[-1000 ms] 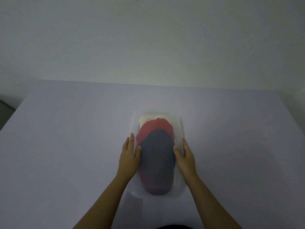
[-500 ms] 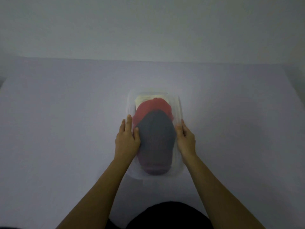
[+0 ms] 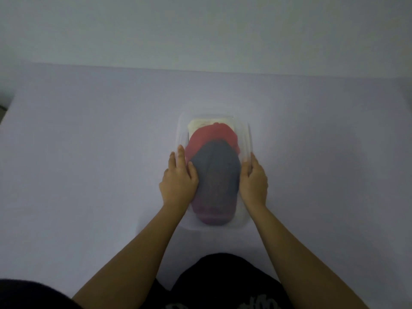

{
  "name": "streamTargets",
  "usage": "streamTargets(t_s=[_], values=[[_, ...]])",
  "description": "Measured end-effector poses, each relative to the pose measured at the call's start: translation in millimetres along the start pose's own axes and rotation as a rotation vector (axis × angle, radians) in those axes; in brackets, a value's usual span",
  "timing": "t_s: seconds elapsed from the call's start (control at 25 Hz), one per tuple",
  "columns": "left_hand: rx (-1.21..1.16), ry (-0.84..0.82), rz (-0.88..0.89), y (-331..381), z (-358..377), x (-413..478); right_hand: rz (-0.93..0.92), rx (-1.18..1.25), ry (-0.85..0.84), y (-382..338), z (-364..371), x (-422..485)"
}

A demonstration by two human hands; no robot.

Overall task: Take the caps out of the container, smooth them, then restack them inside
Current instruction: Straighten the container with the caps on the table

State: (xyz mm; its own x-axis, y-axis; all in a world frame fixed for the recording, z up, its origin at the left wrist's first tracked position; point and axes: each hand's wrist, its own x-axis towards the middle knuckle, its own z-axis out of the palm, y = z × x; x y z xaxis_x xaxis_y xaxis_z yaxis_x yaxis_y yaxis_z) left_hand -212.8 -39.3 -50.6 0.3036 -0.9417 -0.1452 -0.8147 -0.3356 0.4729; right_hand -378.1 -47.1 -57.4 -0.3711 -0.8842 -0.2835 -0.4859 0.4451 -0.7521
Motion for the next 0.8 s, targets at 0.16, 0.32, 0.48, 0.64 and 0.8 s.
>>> streamTargets(t_s=[0.16,0.32,0.48,0.64,0.8], values=[[-0.054,-0.042,-0.012,0.0,-3.4,0.1,0.048,0.030,0.038,0.7,-1.1,-0.3],[-0.347,-0.164,-0.038,-19.0,-16.2,0.5,0.066,0.222,0.147,4.0,-15.4,-7.4],[-0.538,-0.229,-0.316,-30.7,-13.1,-50.2,0.140,0.102,-0.232,35.8,-23.0,-43.6],[-0.507,-0.196,-0.288,-21.4,-5.6,-43.6,0.104,0.106,-0.187,31.6,-15.4,-43.9],[-0.523,-0.163,-0.191,7.4,-16.1,13.5,0.056,0.136,-0.185,-5.2,-22.1,10.5]])
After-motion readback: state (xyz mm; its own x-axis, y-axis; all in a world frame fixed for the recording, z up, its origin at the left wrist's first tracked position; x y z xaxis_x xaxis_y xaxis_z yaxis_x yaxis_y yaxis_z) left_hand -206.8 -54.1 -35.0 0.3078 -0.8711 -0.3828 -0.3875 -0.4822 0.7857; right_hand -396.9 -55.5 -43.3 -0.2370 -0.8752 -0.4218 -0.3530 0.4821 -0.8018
